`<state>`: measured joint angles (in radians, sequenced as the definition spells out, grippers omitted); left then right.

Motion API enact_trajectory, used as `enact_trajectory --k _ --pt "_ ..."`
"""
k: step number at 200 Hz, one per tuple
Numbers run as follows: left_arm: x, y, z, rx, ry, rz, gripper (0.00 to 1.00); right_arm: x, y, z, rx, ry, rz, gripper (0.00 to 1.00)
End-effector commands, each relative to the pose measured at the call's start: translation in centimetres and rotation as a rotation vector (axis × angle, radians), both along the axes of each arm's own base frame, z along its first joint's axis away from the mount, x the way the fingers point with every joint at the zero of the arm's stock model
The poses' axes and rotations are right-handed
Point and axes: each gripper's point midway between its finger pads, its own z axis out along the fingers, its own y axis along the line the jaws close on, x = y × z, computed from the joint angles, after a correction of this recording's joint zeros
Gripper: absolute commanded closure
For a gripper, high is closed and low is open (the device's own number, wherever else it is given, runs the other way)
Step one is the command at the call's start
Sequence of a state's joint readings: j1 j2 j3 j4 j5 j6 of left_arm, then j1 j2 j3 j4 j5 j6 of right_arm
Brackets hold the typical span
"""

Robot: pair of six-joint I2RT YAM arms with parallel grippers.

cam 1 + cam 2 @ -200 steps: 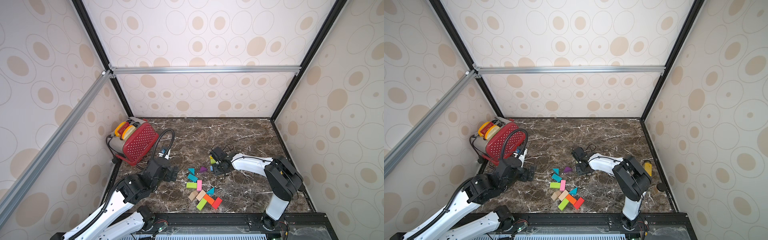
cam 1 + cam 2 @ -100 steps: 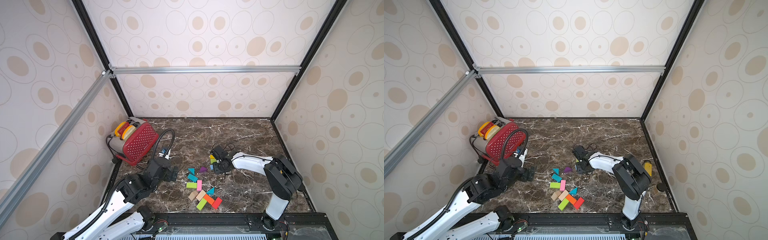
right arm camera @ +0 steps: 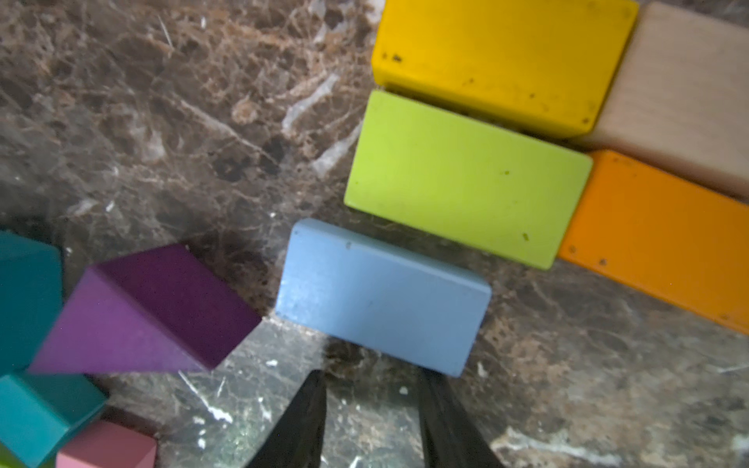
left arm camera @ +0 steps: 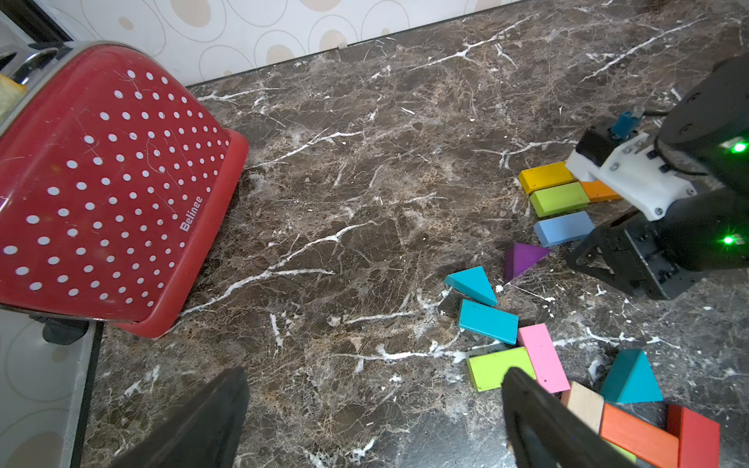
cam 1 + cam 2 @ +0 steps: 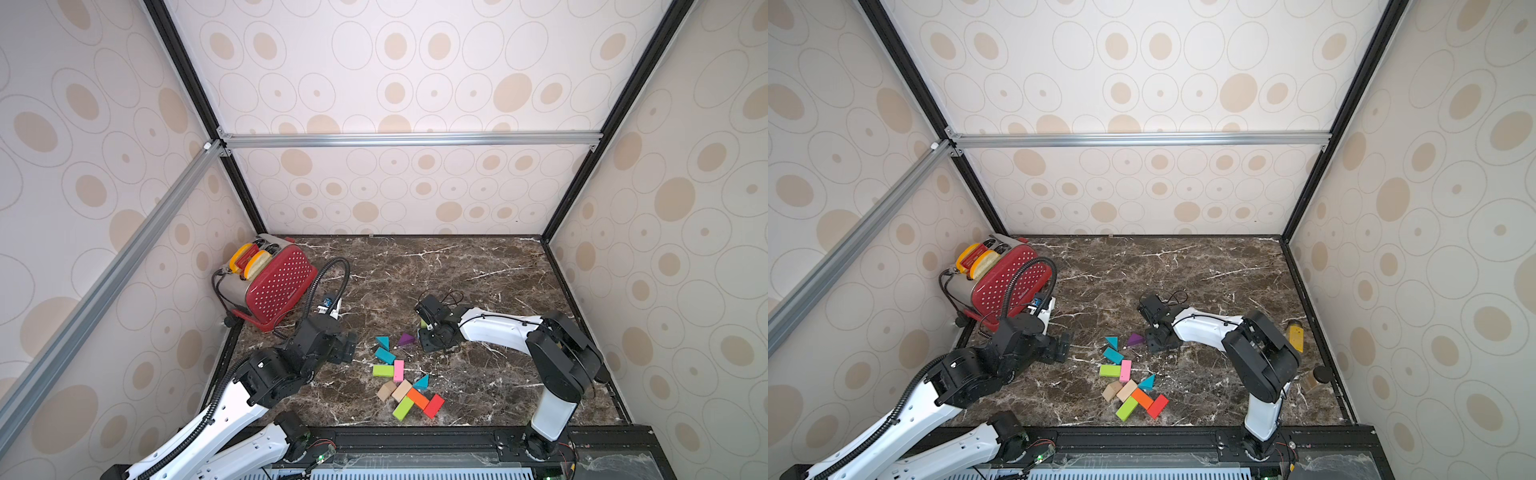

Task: Assemble a piece of candy with building blocks
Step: Assemble the building block at the center of the board.

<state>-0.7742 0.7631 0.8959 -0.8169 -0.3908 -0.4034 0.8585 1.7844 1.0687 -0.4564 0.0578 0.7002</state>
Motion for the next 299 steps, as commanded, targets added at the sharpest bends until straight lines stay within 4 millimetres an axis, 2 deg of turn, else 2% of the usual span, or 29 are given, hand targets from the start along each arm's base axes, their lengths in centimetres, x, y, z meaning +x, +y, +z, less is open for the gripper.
enact_trajectory --k 1,32,59,113,179,206,231,274,299 --pt "0.2 0.1 0.3 0.006 -0.006 0.002 0.02 -0.3 -0.6 0.0 -0.035 0.018 -0.026 0.54" --pt "0.2 0.0 0.3 0.005 -0.005 0.001 0.02 -0.7 -0.4 0.6 -0.022 0.020 -0.023 0.54" --pt "0.2 0.1 0.4 0.003 -0.008 0.001 0.02 -0.8 1.2 1.3 -0.001 0.008 -0.008 0.55" --pt "0.2 0.1 0.2 0.008 -0.005 0.003 0.02 0.3 2.5 0.8 -0.009 0.023 -0.049 0.58" --pt "0.2 0.1 0.2 0.008 -0.004 0.002 0.02 1.1 1.9 0.1 -0.078 0.018 -0.108 0.58" --pt "0.2 0.0 0.2 0.006 -0.004 0.000 0.02 1.4 1.6 0.0 -0.091 0.008 -0.154 0.54" --pt "0.2 0.0 0.2 0.007 -0.002 0.000 0.02 1.2 2.6 -0.1 -0.051 0.030 -0.184 0.52" --pt "0.2 -0.1 0.2 0.006 -0.001 -0.004 0.02 1.2 1.8 0.2 -0.051 0.014 -0.317 0.47" --pt "0.1 -0.1 0.1 0.005 0.001 -0.006 0.02 1.3 1.7 1.0 -0.079 -0.026 -0.322 0.40"
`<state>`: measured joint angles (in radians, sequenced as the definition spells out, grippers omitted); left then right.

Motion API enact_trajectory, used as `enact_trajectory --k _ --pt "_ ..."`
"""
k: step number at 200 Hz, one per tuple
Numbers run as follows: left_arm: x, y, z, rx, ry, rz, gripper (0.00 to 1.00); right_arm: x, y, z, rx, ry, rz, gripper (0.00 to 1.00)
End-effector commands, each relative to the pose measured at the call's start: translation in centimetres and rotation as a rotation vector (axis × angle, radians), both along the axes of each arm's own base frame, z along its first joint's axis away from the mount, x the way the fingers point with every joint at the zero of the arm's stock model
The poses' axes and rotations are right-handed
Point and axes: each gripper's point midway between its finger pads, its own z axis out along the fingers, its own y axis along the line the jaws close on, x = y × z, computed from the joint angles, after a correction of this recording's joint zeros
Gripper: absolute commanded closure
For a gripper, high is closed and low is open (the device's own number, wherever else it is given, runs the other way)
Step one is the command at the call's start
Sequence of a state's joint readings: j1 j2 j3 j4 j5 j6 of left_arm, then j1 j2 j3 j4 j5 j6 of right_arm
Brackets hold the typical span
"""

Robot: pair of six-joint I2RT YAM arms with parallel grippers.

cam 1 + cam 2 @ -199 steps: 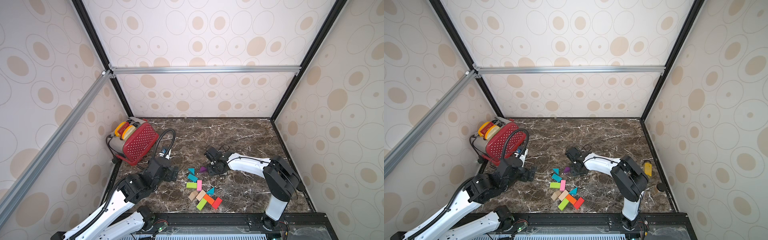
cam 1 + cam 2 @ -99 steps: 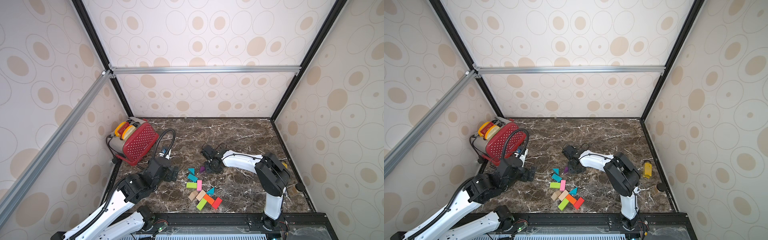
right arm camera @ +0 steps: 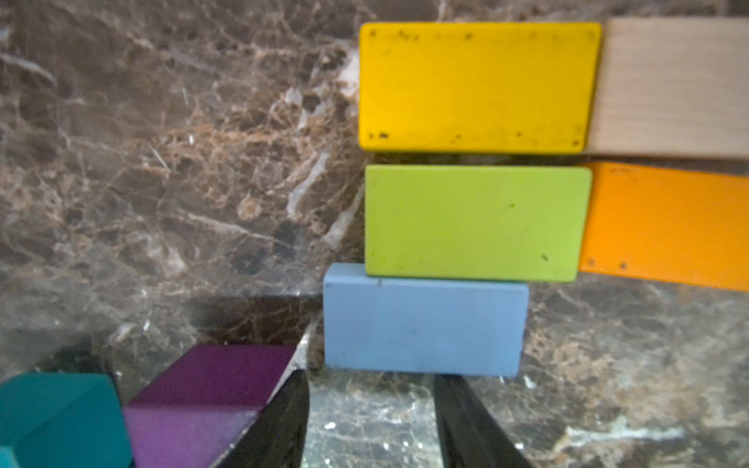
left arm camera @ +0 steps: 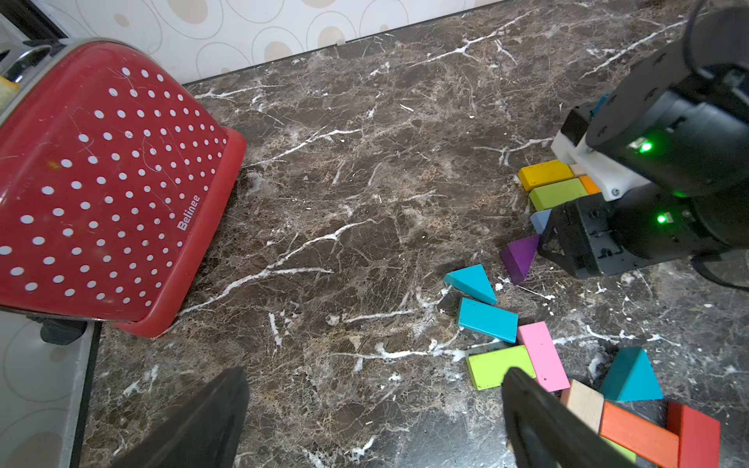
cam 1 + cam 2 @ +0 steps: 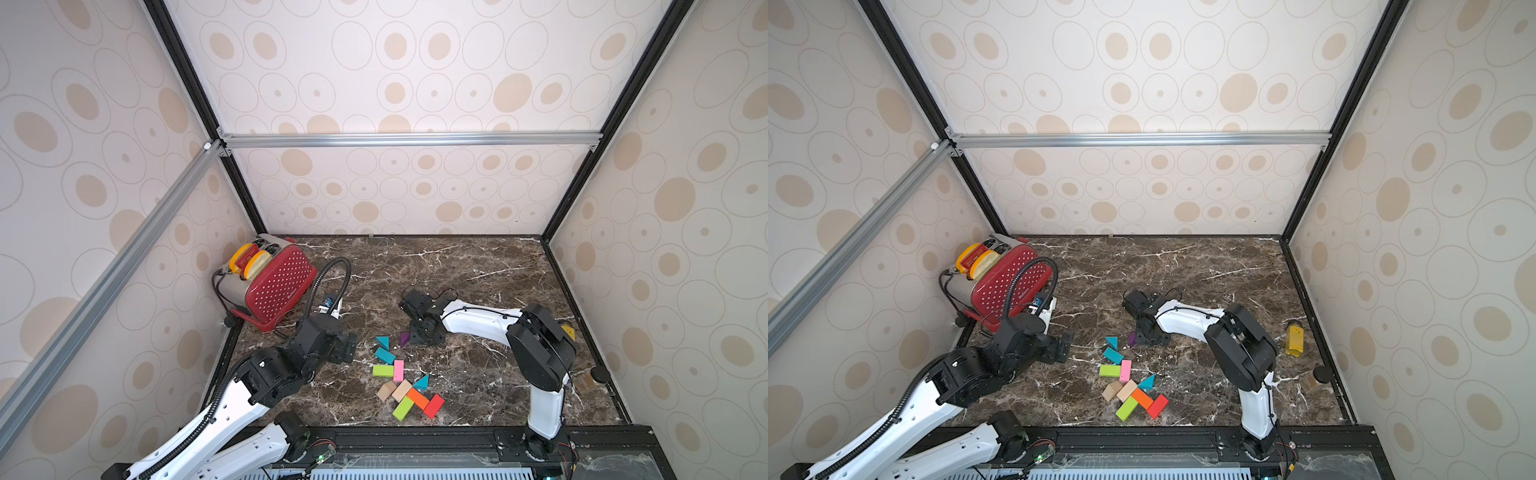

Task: Assemble a piece of candy with building blocks
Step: Assemble the building block at the center of the board.

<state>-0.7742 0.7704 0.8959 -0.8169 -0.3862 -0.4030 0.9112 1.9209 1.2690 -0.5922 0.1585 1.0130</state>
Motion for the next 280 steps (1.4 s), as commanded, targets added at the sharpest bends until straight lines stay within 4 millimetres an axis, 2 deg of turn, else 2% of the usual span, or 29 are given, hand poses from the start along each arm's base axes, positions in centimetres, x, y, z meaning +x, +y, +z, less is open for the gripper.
enact_trajectory --k 1,51,100,213,280 --pt "0.1 0.0 0.3 0.002 -0.006 -0.003 0.02 0.0 -0.3 1.0 -0.047 -0.037 -0.045 0.40" --pt "0.1 -0.1 0.3 0.000 -0.005 -0.006 0.02 0.8 -1.5 2.4 -0.209 -0.078 0.000 0.36" --pt "0.1 -0.1 0.3 0.001 -0.003 -0.008 0.02 1.9 -1.6 2.0 -0.295 -0.082 0.061 0.36" --pt "0.2 0.0 0.2 0.009 -0.004 -0.003 0.02 3.0 -0.3 0.8 -0.306 -0.072 0.111 0.36" --pt "0.2 -0.1 0.3 0.006 -0.003 -0.005 0.02 3.1 -1.0 0.6 -0.336 -0.077 0.105 0.36"
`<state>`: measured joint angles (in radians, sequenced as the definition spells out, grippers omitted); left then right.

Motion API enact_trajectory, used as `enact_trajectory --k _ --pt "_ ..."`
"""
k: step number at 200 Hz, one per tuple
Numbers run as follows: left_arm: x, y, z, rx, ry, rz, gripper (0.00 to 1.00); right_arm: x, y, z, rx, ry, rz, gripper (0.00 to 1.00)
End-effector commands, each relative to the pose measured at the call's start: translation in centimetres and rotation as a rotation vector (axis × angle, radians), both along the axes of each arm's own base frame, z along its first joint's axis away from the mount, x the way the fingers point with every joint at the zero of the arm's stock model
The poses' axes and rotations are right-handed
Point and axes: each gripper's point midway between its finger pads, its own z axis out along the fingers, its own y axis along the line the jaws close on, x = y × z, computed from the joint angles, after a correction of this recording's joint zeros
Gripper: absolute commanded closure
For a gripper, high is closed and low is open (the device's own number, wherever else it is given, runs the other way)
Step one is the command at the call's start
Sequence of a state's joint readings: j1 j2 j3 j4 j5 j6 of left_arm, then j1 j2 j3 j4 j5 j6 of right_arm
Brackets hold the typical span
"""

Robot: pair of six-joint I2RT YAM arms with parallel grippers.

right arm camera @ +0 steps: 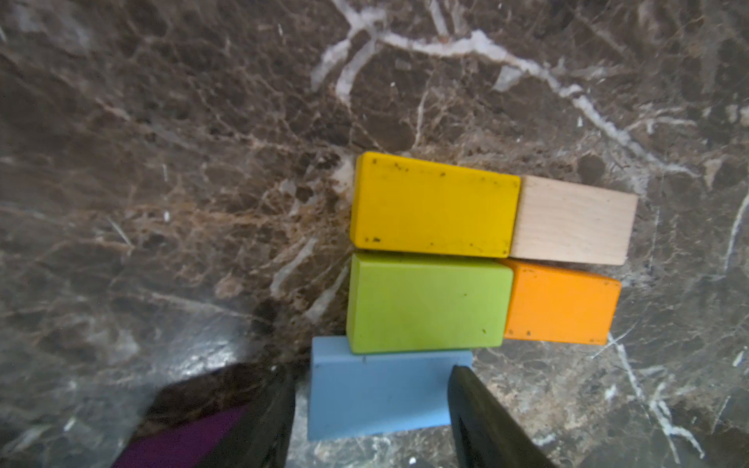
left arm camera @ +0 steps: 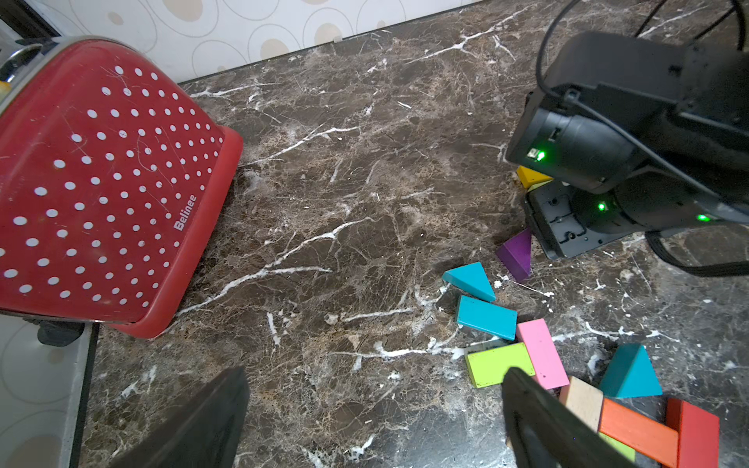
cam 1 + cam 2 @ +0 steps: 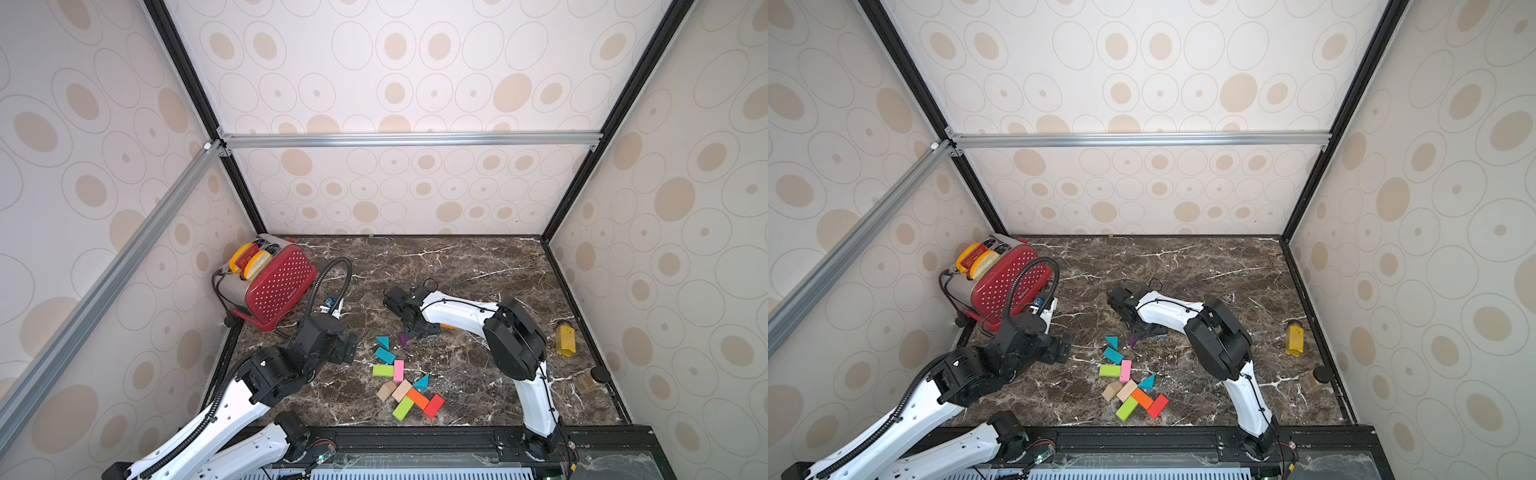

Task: Assemble a piece of candy with building blocks
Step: Assemble the building block at the center of the board.

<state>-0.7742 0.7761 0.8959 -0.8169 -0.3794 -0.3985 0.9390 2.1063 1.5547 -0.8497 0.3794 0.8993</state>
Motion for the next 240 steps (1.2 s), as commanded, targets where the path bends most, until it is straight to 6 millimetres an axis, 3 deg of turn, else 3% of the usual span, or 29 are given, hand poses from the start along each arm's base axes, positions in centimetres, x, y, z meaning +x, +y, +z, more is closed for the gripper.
enact_trajectory --k 1,196,221,240 --pt "0.2 0.1 0.4 0.002 -0.010 0.003 0.02 0.2 -0.7 -0.1 -0.046 -0.005 0.001 0.36" --pt "0.2 -0.1 0.2 0.007 0.000 -0.003 0.02 0.5 -2.3 0.8 -0.065 -0.030 -0.001 0.36" --pt "0.2 -0.1 0.3 0.007 -0.004 -0.002 0.02 0.7 -1.3 2.4 -0.013 -0.057 0.036 0.35" --pt "0.2 0.3 0.5 0.013 -0.012 0.012 0.02 0.5 -0.8 5.0 0.034 -0.080 0.073 0.34"
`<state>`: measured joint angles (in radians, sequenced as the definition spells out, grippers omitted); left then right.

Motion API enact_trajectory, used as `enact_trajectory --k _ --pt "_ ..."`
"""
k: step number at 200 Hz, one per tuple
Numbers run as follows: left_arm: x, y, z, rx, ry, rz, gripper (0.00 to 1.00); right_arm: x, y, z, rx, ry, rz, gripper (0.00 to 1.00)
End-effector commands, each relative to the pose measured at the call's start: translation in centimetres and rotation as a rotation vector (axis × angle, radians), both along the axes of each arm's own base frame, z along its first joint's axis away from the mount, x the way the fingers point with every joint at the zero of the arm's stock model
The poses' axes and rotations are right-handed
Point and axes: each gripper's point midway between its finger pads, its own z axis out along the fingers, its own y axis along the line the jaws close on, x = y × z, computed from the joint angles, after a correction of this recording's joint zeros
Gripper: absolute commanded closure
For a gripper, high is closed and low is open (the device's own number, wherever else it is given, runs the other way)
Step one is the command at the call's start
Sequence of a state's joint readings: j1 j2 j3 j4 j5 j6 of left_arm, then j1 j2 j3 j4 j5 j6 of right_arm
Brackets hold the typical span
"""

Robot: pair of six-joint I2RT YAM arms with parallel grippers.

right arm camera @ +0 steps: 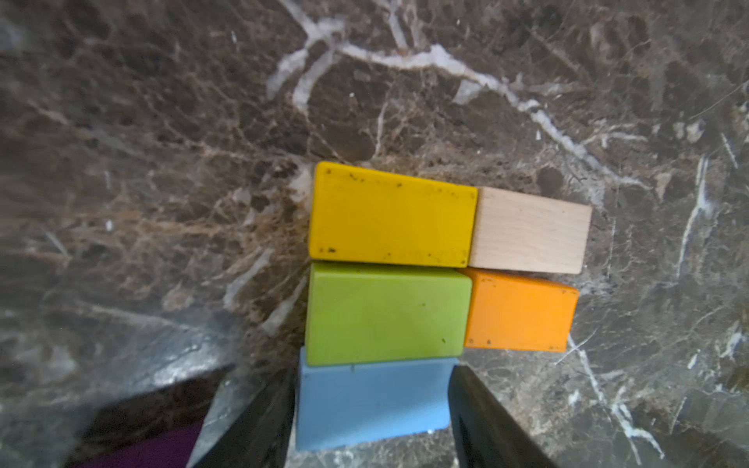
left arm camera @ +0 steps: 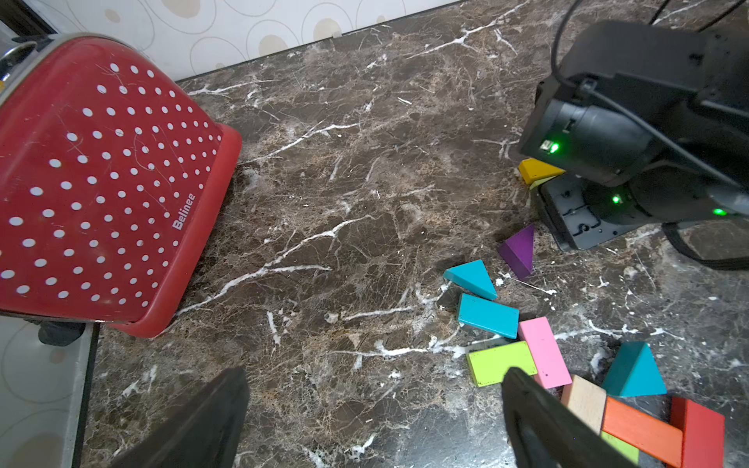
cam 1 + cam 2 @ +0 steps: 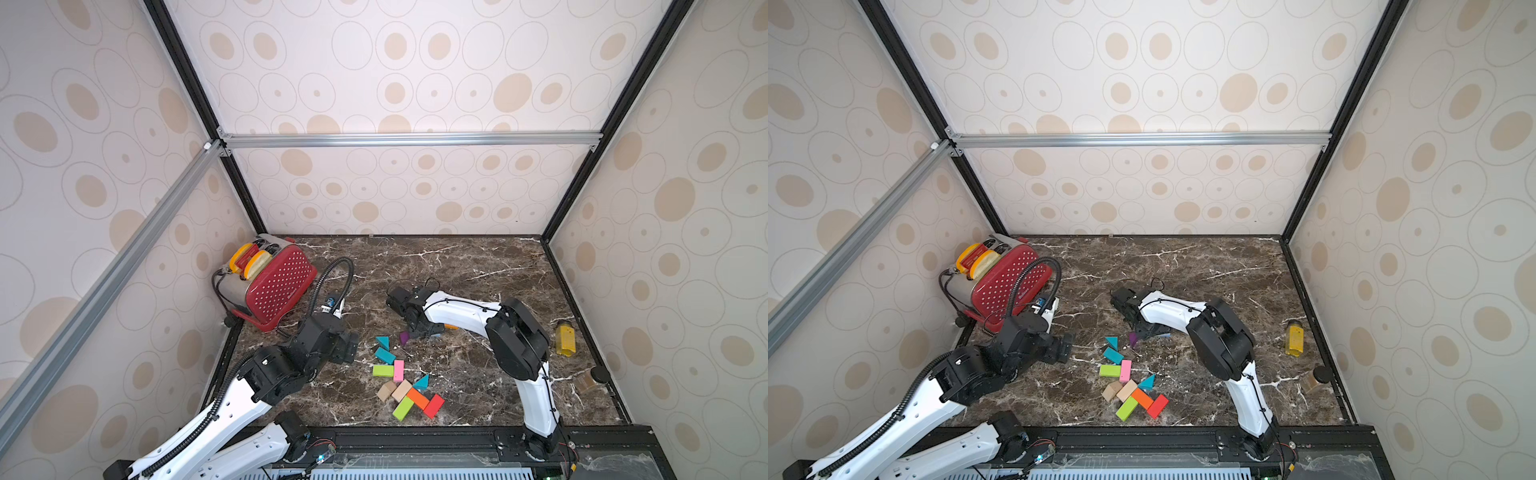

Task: Assemble a piece of candy with building blocks
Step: Assemble the building block at the center of the board, then pick up the building block from the center of the board.

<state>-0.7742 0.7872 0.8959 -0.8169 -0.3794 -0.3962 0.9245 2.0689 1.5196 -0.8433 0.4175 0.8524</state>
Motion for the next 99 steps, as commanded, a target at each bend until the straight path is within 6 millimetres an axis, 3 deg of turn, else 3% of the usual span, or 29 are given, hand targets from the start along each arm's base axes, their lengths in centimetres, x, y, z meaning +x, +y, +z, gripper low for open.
enact_trajectory --k 1,15,32,55,99 --pt "0.1 0.4 0.7 0.004 -0.020 0.013 0.02 -0.1 0.5 4.3 0.067 -0.051 0.052 0.34" --pt "0.1 0.6 0.9 -0.001 -0.032 0.020 0.02 -0.8 0.9 5.9 0.119 -0.063 0.108 0.34" --pt "0.0 0.8 1.1 -0.008 -0.040 0.025 0.02 -2.7 0.9 6.2 0.197 -0.023 0.161 0.34" --pt "0.0 0.8 1.2 -0.013 -0.041 0.024 0.02 -6.7 1.8 5.4 0.315 0.081 0.312 0.36" --pt "-0.2 0.9 1.5 -0.025 -0.050 0.024 0.02 -15.2 1.8 4.5 0.279 0.199 0.596 0.36"
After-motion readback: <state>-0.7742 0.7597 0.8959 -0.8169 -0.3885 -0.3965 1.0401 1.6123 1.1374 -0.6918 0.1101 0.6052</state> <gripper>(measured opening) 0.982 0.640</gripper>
